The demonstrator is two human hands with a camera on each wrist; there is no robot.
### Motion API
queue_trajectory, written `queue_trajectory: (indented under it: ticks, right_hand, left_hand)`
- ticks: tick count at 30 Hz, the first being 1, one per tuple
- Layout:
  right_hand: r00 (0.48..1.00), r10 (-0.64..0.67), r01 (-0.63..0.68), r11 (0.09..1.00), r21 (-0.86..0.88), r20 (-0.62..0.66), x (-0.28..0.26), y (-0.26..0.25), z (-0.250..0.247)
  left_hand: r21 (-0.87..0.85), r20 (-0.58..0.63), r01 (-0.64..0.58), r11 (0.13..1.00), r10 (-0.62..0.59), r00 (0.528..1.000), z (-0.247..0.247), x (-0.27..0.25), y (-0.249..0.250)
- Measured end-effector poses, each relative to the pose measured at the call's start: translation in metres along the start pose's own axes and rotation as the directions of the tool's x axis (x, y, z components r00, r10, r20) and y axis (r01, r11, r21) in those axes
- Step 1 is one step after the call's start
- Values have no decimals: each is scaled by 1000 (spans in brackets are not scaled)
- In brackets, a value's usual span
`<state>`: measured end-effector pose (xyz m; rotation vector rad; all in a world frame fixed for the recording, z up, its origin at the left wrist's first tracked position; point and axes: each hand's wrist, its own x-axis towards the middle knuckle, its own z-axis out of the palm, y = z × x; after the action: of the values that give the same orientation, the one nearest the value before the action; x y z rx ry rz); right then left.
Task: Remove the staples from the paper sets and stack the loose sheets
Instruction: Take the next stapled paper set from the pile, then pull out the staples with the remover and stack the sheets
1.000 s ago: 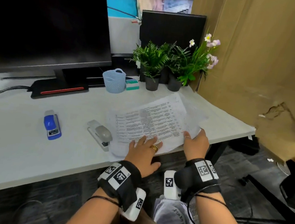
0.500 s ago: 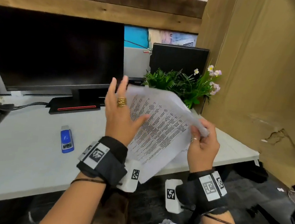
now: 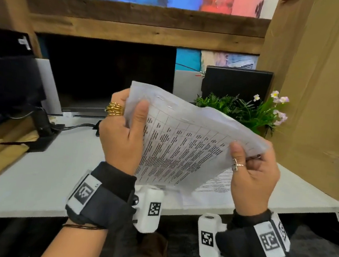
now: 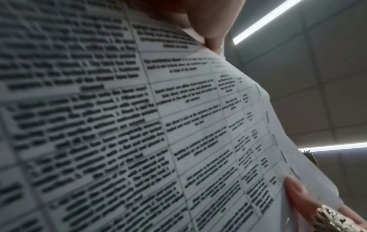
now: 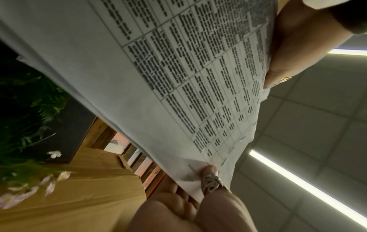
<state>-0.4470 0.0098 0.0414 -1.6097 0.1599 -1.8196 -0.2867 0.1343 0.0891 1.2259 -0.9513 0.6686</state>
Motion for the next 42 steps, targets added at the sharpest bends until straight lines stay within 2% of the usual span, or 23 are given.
queue_trajectory:
  ticks: [4,6,8,10,14,15,17,18,19,20,21,22,23,24,25,27,28,30,32,35,37,39,42]
  right_hand:
    - [996,1,-9,995,95,88,-1,-9,17]
    - [974,58,-102,975,197,220,0,-11,26]
    - [884,182,-292,935,203,431,0,-9,37]
    - [785,265,-407,902,144,561,-7,-5,50]
    - [686,378,-600,777,189,622,-29,4,72]
    - [641,403,-644,745,173,653,-34,7,74]
    - [496,468,-714,699,38,731,-40,12,79]
    - [432,523,-732,679,-53,735,-42,18,81]
    - [414,604,-735,663,-141,681,-42,30,83]
    - [436,687,-730,648,-218,581,-41,44,86]
    - [487,745,-683,650,-333,456,-38,62,90]
    - [539,757,-576,651,-495,369,-35,84,94]
    - [550,762,-418,606,-677,342,-33,100,99]
    - [497,789,-255,530,-809,361,-32,114,104]
    - [397,837,-129,456,-881,375,-32,124,111]
    - [214,904,-12,381,-924,370,-34,134,123]
    - [153,917,-20,374,-927,367,-35,136,129]
    - [100,920,-38,384,-923,379,-37,137,139]
    - [90,915,-2,395,-919,393,-42,134,147]
    - [75,918,12,390,-921,390,-50,130,153]
    - [72,916,-28,397,-917,394,-52,128,152]
    - [70,918,-134,397,-908,391,-50,126,146]
    - [41,930,-443,344,-828,365,-47,130,133]
  left_hand:
    - [100,-37,12,995,-9,999,-21,9,2]
    - [160,-67,18,987,-8,998,-32,17,3]
    - [201,-83,33,979,-16,996,-42,25,2]
    - [261,-85,50,964,-28,996,-53,33,3]
    - [441,-107,129,888,-91,990,-75,42,-8]
    - [487,-99,159,859,-126,987,-79,41,-13]
    - [573,-71,207,793,-204,976,-85,34,-26]
    - [598,-60,228,768,-241,969,-90,29,-34]
    - [608,-52,254,752,-282,958,-93,24,-41]
    - [615,-48,283,736,-323,945,-96,19,-48]
    - [631,-42,306,713,-362,931,-98,14,-55]
    - [660,-31,318,680,-398,917,-99,8,-62]
    - [695,-13,315,646,-427,904,-99,4,-67]
    - [728,14,301,616,-452,892,-98,0,-71]
    - [756,48,280,591,-477,878,-96,-4,-74]
    - [787,136,230,572,-525,840,-93,-10,-79]
    - [802,182,194,566,-540,822,-91,-13,-83]
    - [835,237,136,533,-572,786,-89,-17,-86]
    - [839,273,110,533,-587,763,-87,-21,-89]
    - [811,387,41,584,-588,711,-83,-29,-95]
    - [800,402,74,596,-622,672,-81,-33,-96]
    - [788,375,138,599,-647,664,-78,-36,-99]
    - [772,380,161,615,-650,658,-77,-41,-106]
